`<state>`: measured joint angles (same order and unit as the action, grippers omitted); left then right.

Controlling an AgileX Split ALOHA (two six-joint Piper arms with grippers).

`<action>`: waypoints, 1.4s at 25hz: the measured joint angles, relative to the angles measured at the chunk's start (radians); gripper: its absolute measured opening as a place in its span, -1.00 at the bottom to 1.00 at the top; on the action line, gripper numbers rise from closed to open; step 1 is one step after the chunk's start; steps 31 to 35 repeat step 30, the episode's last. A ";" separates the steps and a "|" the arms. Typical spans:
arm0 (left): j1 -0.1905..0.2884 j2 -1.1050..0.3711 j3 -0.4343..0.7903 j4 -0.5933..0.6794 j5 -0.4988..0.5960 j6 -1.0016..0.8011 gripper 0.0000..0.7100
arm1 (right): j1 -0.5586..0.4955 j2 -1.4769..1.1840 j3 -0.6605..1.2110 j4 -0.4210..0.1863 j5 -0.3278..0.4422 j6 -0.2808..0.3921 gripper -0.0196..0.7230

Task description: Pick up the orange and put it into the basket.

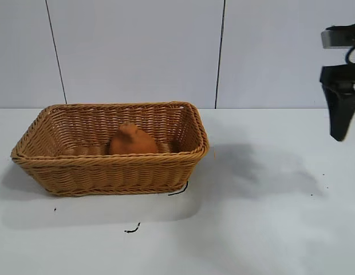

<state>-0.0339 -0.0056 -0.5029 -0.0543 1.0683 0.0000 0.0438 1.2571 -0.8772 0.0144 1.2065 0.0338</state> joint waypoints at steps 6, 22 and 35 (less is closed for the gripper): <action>0.000 0.000 0.000 0.000 0.001 0.000 0.80 | 0.000 -0.404 0.223 0.002 -0.117 -0.055 0.92; 0.000 0.000 0.000 0.000 0.001 0.000 0.80 | 0.000 -1.238 0.377 0.004 -0.183 -0.063 0.92; 0.000 0.000 0.000 0.000 0.001 0.000 0.80 | 0.000 -1.260 0.377 0.004 -0.183 -0.066 0.92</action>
